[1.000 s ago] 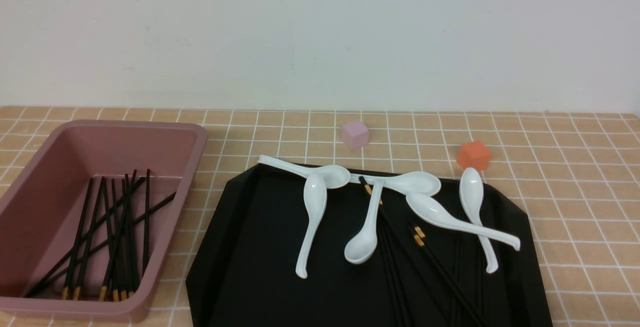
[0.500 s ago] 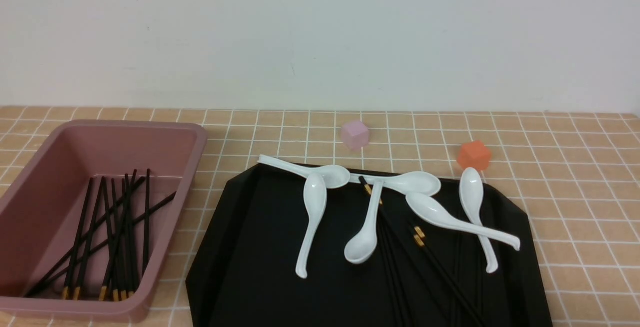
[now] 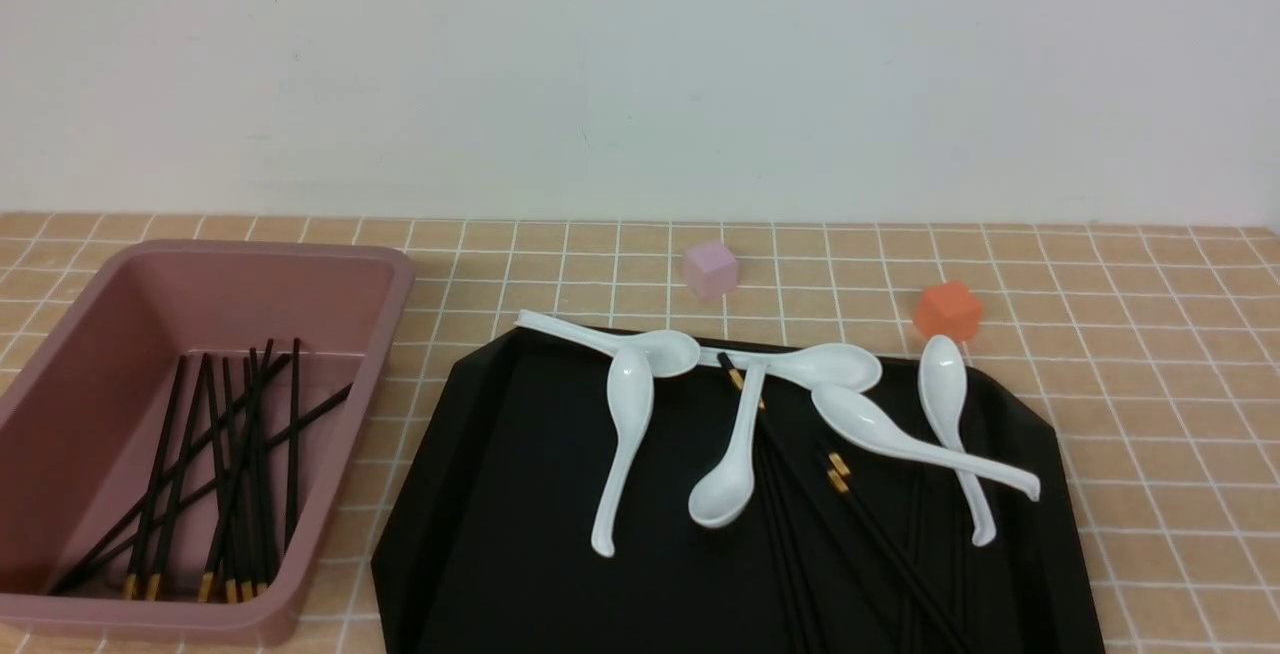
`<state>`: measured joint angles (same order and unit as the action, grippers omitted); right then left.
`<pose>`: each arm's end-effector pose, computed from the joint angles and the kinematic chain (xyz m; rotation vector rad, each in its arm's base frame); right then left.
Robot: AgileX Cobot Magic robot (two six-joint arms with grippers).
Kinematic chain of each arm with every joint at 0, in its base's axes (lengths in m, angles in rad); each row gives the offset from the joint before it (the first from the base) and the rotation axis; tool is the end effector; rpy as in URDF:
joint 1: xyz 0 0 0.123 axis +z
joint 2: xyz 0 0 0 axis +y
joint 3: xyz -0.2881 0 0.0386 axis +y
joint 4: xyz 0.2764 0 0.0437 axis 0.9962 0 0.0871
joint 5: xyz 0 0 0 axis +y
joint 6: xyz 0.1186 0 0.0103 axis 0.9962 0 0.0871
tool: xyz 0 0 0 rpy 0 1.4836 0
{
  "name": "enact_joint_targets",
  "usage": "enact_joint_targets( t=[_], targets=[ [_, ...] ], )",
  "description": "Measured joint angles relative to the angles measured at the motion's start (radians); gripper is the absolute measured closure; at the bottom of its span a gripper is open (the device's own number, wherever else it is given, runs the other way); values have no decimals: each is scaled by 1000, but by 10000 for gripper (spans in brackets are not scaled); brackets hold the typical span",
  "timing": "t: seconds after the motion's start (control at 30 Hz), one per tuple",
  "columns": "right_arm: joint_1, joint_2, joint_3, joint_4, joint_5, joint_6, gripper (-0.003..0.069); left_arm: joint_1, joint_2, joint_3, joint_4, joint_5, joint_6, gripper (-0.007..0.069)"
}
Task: On brown tablecloth take chopsticks from black tray and put them in box.
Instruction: 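Move the gripper over the chopsticks on the black tray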
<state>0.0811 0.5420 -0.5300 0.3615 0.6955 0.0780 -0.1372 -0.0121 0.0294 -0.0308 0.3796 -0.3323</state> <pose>0.1438 0.0388 0.2807 0.1709 2.1772 0.4998 0.1008 -0.0153 0.1607 -0.2037 1.8845 -0.3516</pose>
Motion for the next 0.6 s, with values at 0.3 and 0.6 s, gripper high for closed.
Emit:
enact_joint_targets(
  t=[0.3,0.6],
  targets=[
    [139,511,-130,407,190,-411,579,0,0,0,0,0,0,486],
    [458,818,-290,203,-7,-177,477,0,0,0,0,1,0,476]
  ],
)
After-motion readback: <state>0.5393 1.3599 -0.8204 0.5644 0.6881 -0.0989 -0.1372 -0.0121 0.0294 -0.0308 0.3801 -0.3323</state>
